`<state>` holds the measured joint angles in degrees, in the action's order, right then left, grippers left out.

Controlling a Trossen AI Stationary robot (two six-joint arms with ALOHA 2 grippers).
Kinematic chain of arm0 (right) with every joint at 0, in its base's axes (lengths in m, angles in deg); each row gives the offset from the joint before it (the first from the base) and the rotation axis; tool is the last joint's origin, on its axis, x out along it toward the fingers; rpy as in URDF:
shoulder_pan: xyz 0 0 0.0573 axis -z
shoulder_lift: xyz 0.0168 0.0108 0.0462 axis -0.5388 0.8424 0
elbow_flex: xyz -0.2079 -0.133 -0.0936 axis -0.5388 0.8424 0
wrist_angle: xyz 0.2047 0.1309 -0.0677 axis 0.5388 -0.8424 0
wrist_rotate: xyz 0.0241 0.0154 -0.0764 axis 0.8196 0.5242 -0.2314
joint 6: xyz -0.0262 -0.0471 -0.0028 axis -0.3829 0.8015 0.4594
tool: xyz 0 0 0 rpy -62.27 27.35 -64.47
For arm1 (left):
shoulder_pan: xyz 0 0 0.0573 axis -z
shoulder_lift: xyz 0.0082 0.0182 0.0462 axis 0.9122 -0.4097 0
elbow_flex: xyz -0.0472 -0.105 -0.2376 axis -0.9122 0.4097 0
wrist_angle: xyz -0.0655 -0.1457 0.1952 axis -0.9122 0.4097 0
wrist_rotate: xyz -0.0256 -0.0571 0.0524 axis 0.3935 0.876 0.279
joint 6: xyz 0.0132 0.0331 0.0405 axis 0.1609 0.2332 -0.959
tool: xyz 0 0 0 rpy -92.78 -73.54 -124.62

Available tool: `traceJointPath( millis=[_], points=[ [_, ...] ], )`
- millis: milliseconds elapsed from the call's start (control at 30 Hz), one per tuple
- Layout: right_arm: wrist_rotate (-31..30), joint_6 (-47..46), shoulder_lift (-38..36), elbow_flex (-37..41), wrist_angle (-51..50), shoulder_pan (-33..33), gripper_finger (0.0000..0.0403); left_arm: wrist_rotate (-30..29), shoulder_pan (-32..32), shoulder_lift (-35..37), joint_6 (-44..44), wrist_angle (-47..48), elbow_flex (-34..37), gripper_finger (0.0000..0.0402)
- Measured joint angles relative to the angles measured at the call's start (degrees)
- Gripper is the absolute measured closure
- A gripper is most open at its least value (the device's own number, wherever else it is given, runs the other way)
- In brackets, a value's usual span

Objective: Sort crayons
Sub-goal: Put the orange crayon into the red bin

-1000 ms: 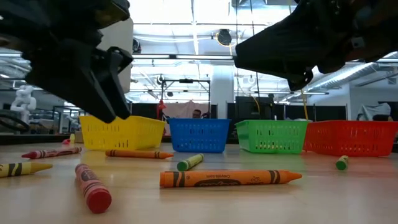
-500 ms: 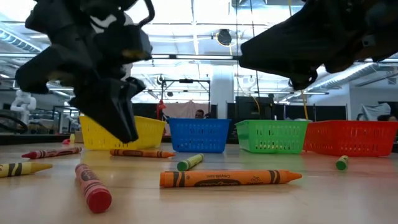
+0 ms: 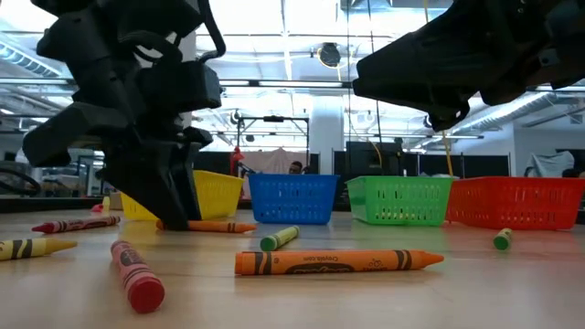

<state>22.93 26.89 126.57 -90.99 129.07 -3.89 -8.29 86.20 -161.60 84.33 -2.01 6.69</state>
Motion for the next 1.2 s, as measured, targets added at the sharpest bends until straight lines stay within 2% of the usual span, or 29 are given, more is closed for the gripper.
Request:
traceJointPath(
  millis=[267,567,967,1200],
  points=[
    [-0.01,-0.05,0.00,0.00,0.00,0.00,0.0305,1.48,0.11,-1.49,3.19,-0.36,-0.15,0.0320],
    [-0.02,-0.07,0.01,0.00,0.00,0.00,0.0305,3.24,0.15,-1.56,4.59,0.07,-0.08,0.0393],
    [-0.02,-0.07,0.00,0.00,-0.02,0.00,0.0305,3.09,0.41,-1.25,6.09,-0.56,-0.95,0.0389],
    [-0.04,0.08,0.00,0.00,-0.25,0.00,0.0305,5.14,0.70,0.18,6.11,-0.49,-2.24,0.0389]
  ],
)
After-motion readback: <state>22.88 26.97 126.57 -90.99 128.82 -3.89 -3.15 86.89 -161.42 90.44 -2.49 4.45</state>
